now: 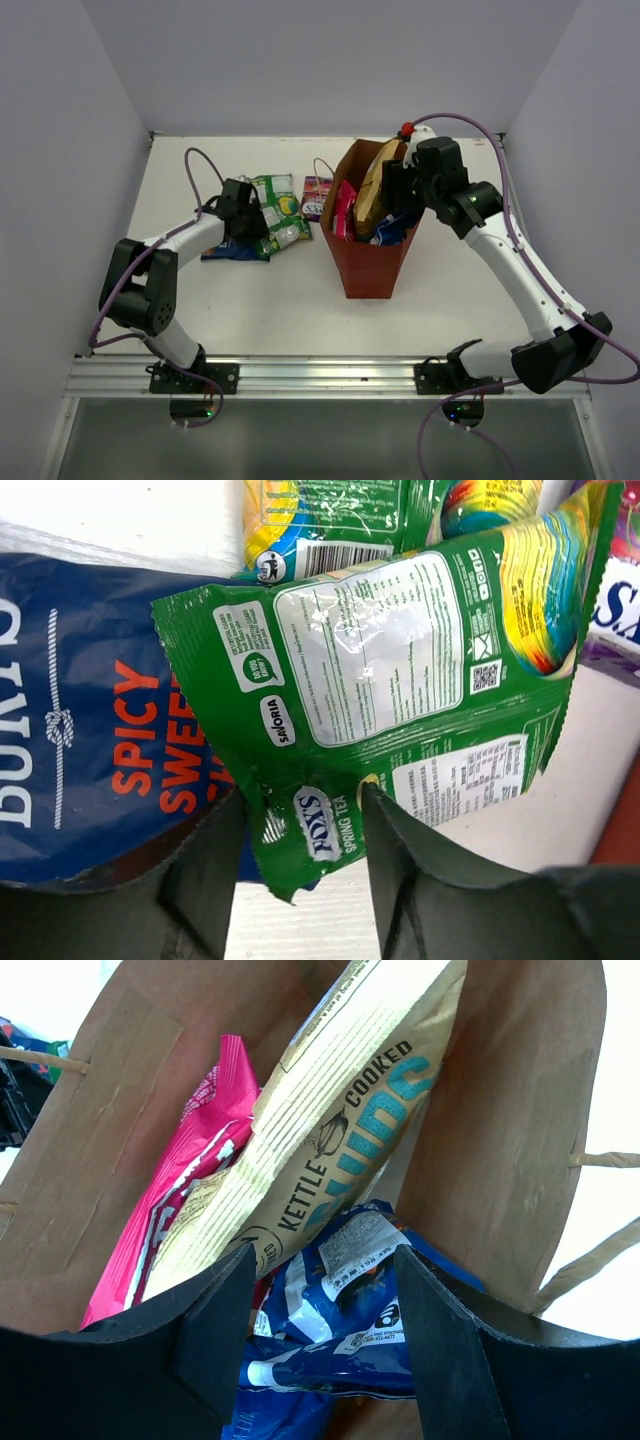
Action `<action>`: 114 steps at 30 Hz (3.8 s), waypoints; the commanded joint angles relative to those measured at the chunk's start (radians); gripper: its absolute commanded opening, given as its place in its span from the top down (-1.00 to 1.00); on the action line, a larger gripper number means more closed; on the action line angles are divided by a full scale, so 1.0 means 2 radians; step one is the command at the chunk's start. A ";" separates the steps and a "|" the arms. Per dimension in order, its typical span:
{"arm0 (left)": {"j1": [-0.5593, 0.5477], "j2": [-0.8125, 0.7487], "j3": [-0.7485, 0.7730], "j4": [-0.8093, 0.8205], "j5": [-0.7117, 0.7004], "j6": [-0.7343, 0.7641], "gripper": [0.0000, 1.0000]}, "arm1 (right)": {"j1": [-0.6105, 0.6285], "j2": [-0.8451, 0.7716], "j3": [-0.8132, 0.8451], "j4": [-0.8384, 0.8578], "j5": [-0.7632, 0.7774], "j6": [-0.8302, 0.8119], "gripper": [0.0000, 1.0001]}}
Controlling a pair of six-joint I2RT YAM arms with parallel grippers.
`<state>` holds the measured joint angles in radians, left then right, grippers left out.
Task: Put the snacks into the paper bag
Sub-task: Pick up the snack from the center of the board.
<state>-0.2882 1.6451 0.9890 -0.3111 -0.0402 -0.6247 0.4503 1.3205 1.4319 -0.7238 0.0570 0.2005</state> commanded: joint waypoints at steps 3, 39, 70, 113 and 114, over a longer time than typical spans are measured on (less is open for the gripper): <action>-0.007 -0.012 0.013 0.031 0.032 -0.014 0.20 | -0.001 -0.012 0.003 0.011 -0.005 -0.004 -0.24; 0.031 0.036 0.117 0.080 -0.046 0.058 1.00 | -0.002 -0.024 -0.006 0.020 -0.020 -0.003 -0.24; 0.115 0.127 0.119 0.051 0.259 0.095 -0.15 | -0.002 -0.023 -0.010 0.022 -0.020 -0.006 -0.24; 0.070 -0.081 0.242 -0.089 0.164 0.114 1.00 | -0.002 -0.027 0.007 0.027 -0.015 0.007 -0.25; 0.064 -0.086 0.254 -0.095 0.157 0.117 1.00 | -0.002 -0.026 0.007 0.028 -0.016 0.008 -0.25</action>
<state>-0.1379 1.5459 1.3987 -0.4366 0.3466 -0.4385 0.4503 1.2942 1.4147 -0.7086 0.0311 0.2020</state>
